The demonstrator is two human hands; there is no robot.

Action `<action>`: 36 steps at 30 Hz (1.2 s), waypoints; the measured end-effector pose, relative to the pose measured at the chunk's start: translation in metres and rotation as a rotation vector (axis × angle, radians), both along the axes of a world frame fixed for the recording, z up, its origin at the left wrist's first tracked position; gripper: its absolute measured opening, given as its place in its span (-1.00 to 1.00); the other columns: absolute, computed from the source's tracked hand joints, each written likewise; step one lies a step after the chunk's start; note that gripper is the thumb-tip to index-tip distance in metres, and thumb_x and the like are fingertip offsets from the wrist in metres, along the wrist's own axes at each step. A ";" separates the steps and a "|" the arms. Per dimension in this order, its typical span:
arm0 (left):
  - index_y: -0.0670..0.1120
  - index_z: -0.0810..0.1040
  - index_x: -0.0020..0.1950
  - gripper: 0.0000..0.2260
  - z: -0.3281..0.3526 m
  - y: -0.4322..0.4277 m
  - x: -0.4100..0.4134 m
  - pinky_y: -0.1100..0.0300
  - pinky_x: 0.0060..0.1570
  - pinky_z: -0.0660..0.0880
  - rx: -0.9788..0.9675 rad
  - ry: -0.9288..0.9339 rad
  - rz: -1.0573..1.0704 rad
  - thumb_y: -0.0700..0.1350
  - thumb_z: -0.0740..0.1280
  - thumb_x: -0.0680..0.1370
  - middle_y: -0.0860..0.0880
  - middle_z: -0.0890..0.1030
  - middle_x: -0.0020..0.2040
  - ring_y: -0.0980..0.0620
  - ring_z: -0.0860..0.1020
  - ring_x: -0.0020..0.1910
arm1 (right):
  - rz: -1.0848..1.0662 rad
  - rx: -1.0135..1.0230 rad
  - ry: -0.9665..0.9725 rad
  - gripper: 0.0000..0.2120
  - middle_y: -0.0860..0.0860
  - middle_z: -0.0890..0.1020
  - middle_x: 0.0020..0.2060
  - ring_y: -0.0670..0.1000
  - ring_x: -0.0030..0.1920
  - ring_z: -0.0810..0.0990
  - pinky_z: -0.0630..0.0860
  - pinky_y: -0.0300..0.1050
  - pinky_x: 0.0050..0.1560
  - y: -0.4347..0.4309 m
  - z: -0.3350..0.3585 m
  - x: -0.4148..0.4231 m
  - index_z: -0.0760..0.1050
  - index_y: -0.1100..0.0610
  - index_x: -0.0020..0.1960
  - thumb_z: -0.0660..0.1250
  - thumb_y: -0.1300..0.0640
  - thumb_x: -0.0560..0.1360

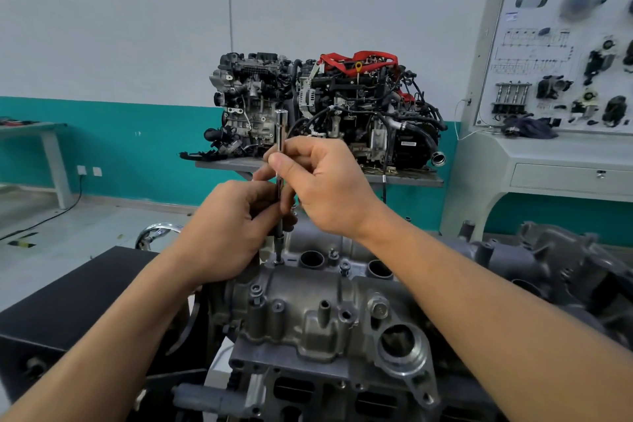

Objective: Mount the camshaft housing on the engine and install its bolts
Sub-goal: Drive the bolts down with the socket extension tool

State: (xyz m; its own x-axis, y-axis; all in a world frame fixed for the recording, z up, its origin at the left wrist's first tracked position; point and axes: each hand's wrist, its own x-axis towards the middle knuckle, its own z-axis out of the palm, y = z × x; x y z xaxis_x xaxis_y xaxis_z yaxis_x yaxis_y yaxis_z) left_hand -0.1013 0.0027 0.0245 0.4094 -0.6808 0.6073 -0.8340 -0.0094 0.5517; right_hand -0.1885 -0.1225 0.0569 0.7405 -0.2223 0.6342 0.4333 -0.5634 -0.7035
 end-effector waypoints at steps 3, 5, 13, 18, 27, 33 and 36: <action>-0.07 0.65 -0.19 -0.72 -0.005 -0.005 -0.005 0.25 -0.36 0.47 -0.022 0.099 0.014 0.04 0.29 0.60 0.01 0.70 -0.30 0.15 0.58 -0.41 | -0.051 0.012 -0.055 -0.84 0.14 0.68 -0.30 -0.02 -0.57 0.54 0.50 -0.17 -0.48 -0.002 0.000 -0.001 0.56 0.31 -0.16 0.32 0.30 0.58; -0.06 0.65 -0.26 -0.67 -0.006 -0.007 -0.007 0.20 -0.44 0.43 -0.055 0.086 0.124 0.17 0.35 0.48 -0.04 0.67 -0.38 0.07 0.50 -0.51 | -0.079 0.015 -0.083 -0.86 0.12 0.67 -0.36 -0.08 -0.58 0.54 0.47 -0.22 -0.52 -0.001 -0.001 0.000 0.57 0.29 -0.19 0.37 0.30 0.55; -0.07 0.66 -0.33 -0.77 -0.006 -0.001 -0.005 0.09 -0.38 0.52 -0.186 0.100 0.143 0.02 0.50 0.46 0.02 0.66 -0.42 -0.08 0.62 -0.39 | -0.205 -0.053 -0.159 -0.81 0.07 0.68 -0.43 -0.13 -0.53 0.58 0.48 -0.25 -0.46 0.005 -0.002 0.006 0.57 0.17 -0.30 0.51 0.22 0.45; -0.09 0.67 -0.29 -0.78 -0.007 -0.001 0.000 -0.16 -0.35 0.54 -0.150 0.118 0.064 -0.06 0.43 0.54 -0.17 0.63 -0.40 -0.15 0.50 -0.45 | 0.049 -0.001 0.001 -0.89 0.09 0.70 -0.22 0.04 -0.53 0.54 0.50 -0.13 -0.48 0.000 -0.001 0.002 0.55 0.06 0.04 0.26 0.21 0.63; -0.01 0.63 -0.26 -0.79 -0.005 -0.004 0.005 0.03 -0.36 0.52 -0.070 -0.006 0.030 -0.17 0.39 0.57 -0.03 0.64 -0.40 -0.04 0.56 -0.43 | -0.053 -0.181 0.056 -0.79 0.10 0.70 -0.34 0.02 -0.59 0.52 0.53 -0.12 -0.46 -0.003 0.003 0.001 0.57 0.34 -0.13 0.24 0.28 0.62; -0.08 0.63 -0.13 -0.89 -0.003 -0.001 0.015 -0.15 -0.23 0.57 -0.012 -0.031 -0.072 -0.18 0.36 0.58 -0.13 0.68 -0.30 -0.23 0.63 -0.28 | -0.139 -0.145 -0.041 -0.76 0.24 0.63 -0.46 0.07 -0.60 0.57 0.48 -0.17 -0.52 0.000 -0.002 0.006 0.58 0.39 -0.22 0.32 0.28 0.58; -0.11 0.63 -0.15 -0.89 -0.003 -0.002 0.012 -0.10 -0.21 0.59 -0.055 -0.029 -0.056 -0.21 0.37 0.57 -0.11 0.68 -0.30 -0.18 0.63 -0.28 | -0.138 -0.125 -0.016 -0.75 0.26 0.65 -0.40 0.15 -0.54 0.60 0.50 -0.16 -0.49 0.001 0.002 0.004 0.57 0.37 -0.21 0.31 0.25 0.59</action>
